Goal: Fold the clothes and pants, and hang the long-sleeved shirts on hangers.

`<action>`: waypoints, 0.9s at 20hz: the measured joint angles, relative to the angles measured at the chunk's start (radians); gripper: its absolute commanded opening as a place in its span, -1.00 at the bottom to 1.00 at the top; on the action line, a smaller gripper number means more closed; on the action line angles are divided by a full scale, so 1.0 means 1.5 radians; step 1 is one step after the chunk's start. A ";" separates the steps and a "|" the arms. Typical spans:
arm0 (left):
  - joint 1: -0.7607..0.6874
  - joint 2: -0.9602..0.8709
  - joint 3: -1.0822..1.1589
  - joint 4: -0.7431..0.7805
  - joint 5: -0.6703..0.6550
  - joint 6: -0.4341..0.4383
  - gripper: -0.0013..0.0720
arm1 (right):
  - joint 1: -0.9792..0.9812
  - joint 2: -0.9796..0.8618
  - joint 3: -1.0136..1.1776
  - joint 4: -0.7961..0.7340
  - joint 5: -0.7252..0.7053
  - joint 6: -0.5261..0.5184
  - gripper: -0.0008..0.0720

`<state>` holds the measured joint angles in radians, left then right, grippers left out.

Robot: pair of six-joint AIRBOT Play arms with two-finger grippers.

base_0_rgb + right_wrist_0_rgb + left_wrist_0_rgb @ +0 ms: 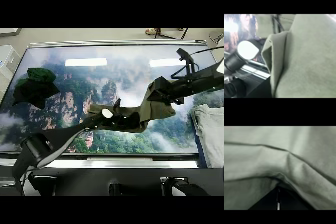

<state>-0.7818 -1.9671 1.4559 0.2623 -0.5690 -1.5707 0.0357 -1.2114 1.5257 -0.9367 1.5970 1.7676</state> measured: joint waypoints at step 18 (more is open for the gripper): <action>0.428 0.367 0.039 0.458 -0.251 0.033 -0.90 | 0.208 -0.352 0.000 0.210 -0.256 -0.067 0.11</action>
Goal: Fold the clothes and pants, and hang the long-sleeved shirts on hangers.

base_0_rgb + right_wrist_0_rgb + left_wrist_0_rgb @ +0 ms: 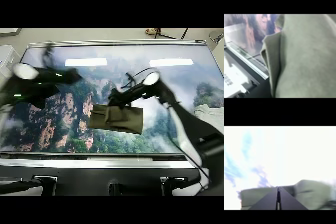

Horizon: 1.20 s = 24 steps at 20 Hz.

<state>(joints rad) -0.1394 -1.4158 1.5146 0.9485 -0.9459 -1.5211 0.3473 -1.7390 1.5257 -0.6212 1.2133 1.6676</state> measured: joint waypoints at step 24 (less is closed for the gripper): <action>0.112 0.222 0.000 0.125 -0.069 -0.008 -0.89 | -0.274 0.042 -0.251 -0.135 0.051 -0.115 0.53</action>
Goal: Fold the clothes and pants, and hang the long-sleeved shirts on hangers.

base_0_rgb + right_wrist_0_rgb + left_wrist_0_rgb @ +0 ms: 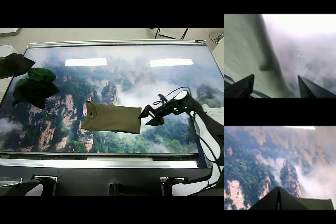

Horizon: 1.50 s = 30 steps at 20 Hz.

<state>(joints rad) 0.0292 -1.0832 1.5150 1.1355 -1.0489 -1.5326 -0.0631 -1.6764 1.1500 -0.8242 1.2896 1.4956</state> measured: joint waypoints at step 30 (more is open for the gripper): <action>0.000 0.000 0.000 -0.001 0.001 -0.011 -0.89 | -0.599 0.088 0.491 0.107 0.149 0.160 -0.89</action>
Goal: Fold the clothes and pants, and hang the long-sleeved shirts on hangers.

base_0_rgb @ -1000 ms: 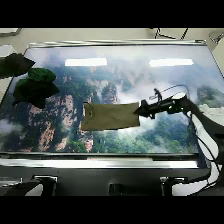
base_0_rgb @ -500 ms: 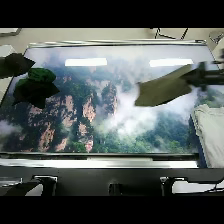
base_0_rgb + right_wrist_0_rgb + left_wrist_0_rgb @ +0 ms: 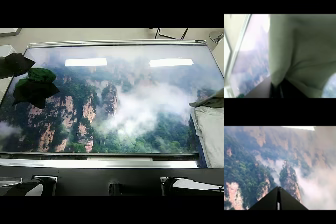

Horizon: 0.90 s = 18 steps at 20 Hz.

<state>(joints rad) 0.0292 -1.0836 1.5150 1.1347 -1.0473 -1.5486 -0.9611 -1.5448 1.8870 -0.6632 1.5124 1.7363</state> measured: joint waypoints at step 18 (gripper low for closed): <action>0.000 0.000 0.000 -0.001 0.000 0.015 -0.89 | -0.101 0.096 -0.129 -0.382 0.211 0.074 -0.87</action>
<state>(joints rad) 0.0292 -1.0836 1.5150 1.1339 -1.0470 -1.5261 -1.1122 -1.4014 1.6932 -1.2366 1.8294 1.8477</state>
